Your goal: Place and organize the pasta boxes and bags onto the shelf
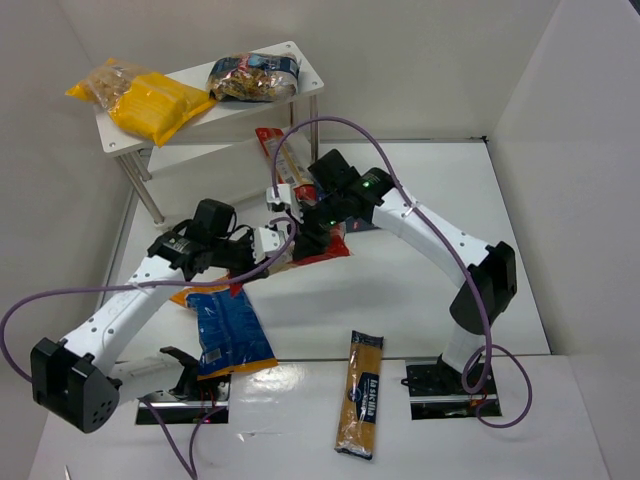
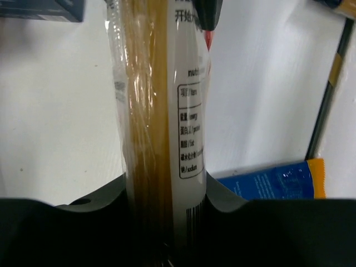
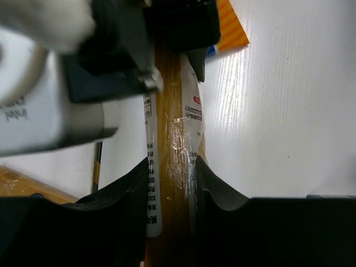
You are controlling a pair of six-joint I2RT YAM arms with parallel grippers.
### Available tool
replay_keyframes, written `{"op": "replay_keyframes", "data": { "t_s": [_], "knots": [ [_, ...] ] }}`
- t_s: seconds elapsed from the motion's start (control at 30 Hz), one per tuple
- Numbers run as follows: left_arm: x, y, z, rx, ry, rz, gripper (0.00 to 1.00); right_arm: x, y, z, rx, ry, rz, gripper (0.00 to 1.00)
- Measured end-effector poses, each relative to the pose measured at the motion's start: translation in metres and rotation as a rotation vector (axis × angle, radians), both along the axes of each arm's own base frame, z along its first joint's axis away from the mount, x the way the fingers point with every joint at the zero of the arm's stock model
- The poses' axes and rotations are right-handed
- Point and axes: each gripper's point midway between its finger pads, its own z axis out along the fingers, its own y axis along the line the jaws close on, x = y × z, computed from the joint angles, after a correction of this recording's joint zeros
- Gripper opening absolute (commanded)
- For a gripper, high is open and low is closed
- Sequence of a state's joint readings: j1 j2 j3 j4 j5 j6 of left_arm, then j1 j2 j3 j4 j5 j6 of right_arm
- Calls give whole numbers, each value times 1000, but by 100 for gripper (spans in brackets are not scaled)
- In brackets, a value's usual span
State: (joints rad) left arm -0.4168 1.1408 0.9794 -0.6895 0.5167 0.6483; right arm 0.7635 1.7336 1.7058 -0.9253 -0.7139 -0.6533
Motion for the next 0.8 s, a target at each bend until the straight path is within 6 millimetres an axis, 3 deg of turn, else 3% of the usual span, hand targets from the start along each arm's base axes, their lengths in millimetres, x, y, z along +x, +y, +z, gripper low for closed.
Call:
{"op": "replay_keyframes", "data": {
  "t_s": [0.03, 0.07, 0.13, 0.17, 0.3, 0.37, 0.57, 0.8],
  "knots": [
    [1, 1, 1, -7, -14, 15, 0, 4, -1, 2, 7, 3, -16, 0],
    [3, 2, 4, -15, -27, 33, 0, 6, -1, 4, 20, 6, -25, 6],
    [9, 6, 11, -42, -59, 74, 0, 12, 2, 12, 54, 6, -44, 34],
    [13, 8, 17, -55, -82, 93, 0, 17, 2, 16, 78, -1, -55, 37],
    [26, 11, 29, -102, -106, 169, 0, 35, -3, 36, 148, -20, -119, 86],
    [30, 23, 23, -83, -78, 243, 0, 44, -10, 48, 172, -40, -162, 99],
    [42, 50, 13, -37, -31, 439, 0, 57, -20, 69, 212, -86, -247, 100],
    [54, 67, 13, -11, -47, 596, 0, 71, -32, 61, 192, -90, -322, 100]
  ]
}}
